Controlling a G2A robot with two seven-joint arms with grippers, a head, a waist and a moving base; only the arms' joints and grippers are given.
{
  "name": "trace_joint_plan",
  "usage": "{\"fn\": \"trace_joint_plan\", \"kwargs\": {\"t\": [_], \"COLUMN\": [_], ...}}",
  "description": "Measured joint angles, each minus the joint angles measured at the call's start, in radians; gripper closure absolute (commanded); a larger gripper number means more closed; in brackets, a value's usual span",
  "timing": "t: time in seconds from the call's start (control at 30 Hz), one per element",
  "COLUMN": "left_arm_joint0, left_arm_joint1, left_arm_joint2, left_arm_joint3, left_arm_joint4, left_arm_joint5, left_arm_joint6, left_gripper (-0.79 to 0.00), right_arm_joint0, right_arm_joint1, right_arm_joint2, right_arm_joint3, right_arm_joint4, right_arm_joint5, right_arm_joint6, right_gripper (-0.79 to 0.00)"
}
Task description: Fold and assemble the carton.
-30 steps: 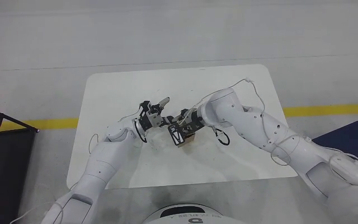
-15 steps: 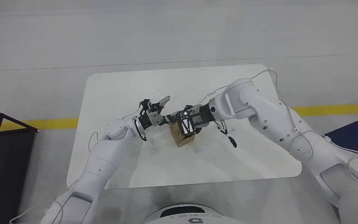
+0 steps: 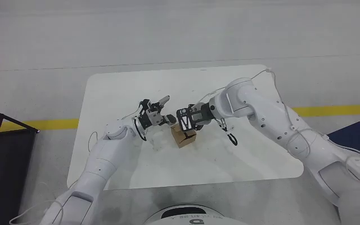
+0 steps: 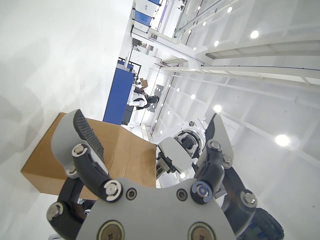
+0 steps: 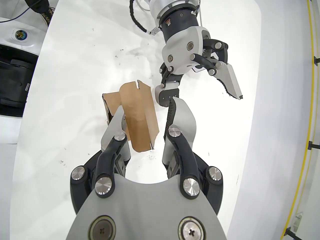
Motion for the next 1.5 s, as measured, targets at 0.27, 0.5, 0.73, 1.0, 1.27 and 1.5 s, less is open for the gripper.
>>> {"fn": "trace_joint_plan", "kwargs": {"t": [0.27,0.5,0.73,1.0,1.27,1.5], "left_arm_joint0": [-0.001,0.004,0.006,0.008,0.012,0.016], "left_arm_joint1": [-0.002,-0.004,-0.005,-0.005,-0.004,-0.003], "left_arm_joint2": [0.002,0.004,0.003,0.000,-0.004,-0.008], "left_arm_joint3": [0.002,0.006,0.010,0.011,0.011,0.008], "left_arm_joint4": [-0.003,-0.009,-0.009,-0.007,-0.005,-0.004], "left_arm_joint5": [-0.004,-0.014,-0.020,-0.024,-0.024,-0.023], "left_arm_joint6": [-0.003,-0.003,-0.005,-0.008,-0.009,-0.007], "left_gripper": [-0.785,-0.785,-0.785,-0.785,-0.785,-0.785], "right_arm_joint0": [0.018,0.030,0.025,0.062,0.061,0.062], "right_arm_joint1": [-0.021,-0.036,-0.036,-0.024,-0.031,-0.038], "right_arm_joint2": [-0.025,-0.048,-0.039,-0.033,-0.045,-0.050], "right_arm_joint3": [0.035,0.059,0.078,0.103,0.101,0.115], "right_arm_joint4": [0.015,0.037,0.187,0.470,0.413,0.388], "right_arm_joint5": [0.010,0.009,-0.032,0.000,0.051,0.051], "right_arm_joint6": [0.037,0.080,0.070,0.172,0.205,0.207], "right_gripper": [-0.231,-0.289,-0.345,-0.249,-0.292,-0.311]}}
